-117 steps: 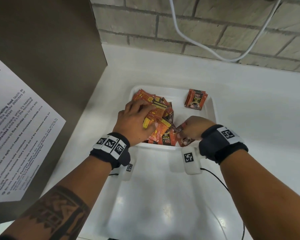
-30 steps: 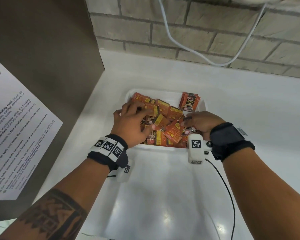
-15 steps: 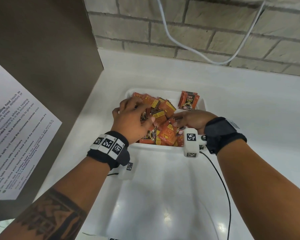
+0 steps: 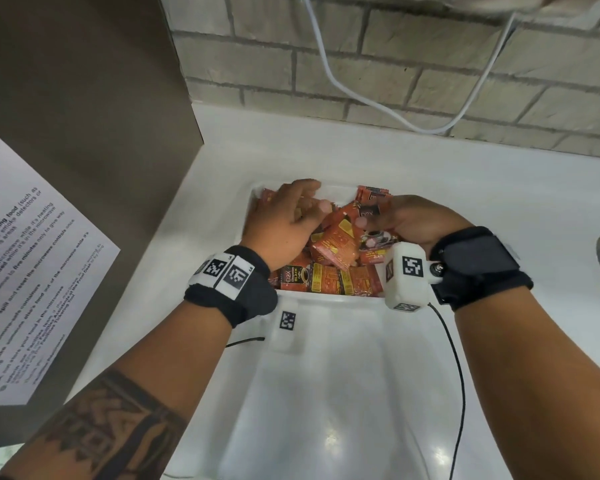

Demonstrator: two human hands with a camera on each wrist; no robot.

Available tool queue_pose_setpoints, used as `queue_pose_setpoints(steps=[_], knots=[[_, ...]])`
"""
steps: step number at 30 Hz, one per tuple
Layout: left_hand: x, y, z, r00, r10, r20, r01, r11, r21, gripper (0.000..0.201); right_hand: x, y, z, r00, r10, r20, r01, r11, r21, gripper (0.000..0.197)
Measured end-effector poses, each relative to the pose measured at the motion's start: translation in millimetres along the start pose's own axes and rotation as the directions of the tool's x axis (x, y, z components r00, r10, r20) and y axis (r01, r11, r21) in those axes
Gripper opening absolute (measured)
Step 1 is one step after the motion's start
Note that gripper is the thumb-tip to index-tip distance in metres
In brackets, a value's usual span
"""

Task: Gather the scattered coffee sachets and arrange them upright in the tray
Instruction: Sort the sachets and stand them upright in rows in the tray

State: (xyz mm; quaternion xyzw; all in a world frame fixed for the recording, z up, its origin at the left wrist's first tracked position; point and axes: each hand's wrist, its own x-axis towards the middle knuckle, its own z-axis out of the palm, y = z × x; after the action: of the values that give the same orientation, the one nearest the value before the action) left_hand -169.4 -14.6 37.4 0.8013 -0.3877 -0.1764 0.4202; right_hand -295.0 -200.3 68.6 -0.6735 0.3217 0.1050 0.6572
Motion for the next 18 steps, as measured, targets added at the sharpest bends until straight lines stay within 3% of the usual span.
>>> queue_pose_setpoints(steps=[2, 3, 5, 6, 9, 11, 15, 18], knots=[[1.4, 14.6, 2.0, 0.977, -0.098, 0.191, 0.138, 0.969, -0.206, 0.054, -4.9, -6.4, 7.4, 0.997, -0.063, 0.044, 0.059, 0.995, 0.08, 0.032], [0.3, 18.4, 4.5, 0.942, -0.146, 0.302, 0.243, 0.918, -0.314, 0.057, -6.7, -9.0, 11.4, 0.994, -0.092, 0.056, 0.085, 0.989, 0.119, 0.028], [-4.9, 24.3, 9.3, 0.877, -0.171, 0.45, 0.414, 0.743, -0.525, 0.053, -7.3, -11.1, 19.8, 0.989, -0.142, 0.045, 0.131, 0.973, 0.191, 0.023], [-7.2, 25.1, 11.6, 0.866, -0.154, 0.475, 0.447, 0.664, -0.599, 0.048, -6.7, -10.7, 25.0, 0.987, -0.156, 0.023, 0.147, 0.962, 0.23, 0.02], [-9.9, 25.3, 15.9, 0.892, -0.12, 0.436, 0.41, 0.621, -0.668, 0.041, -2.2, -5.0, 39.1, 0.982, -0.186, -0.041, 0.188, 0.914, 0.359, 0.013], [-8.5, 22.2, 17.0, 0.917, -0.105, 0.386, 0.36, 0.635, -0.683, 0.042, 1.5, -0.3, 42.7, 0.977, -0.199, -0.082, 0.215, 0.906, 0.365, 0.025], [-4.7, 14.1, 14.1, 0.971, -0.142, 0.194, 0.236, 0.718, -0.655, 0.061, -0.9, 4.7, 40.6, 0.968, -0.194, -0.157, 0.234, 0.923, 0.305, 0.042], [-2.7, 9.7, 11.5, 0.972, -0.145, 0.184, 0.233, 0.686, -0.689, 0.069, -3.2, 5.4, 40.1, 0.954, -0.196, -0.225, 0.257, 0.925, 0.281, 0.046]])
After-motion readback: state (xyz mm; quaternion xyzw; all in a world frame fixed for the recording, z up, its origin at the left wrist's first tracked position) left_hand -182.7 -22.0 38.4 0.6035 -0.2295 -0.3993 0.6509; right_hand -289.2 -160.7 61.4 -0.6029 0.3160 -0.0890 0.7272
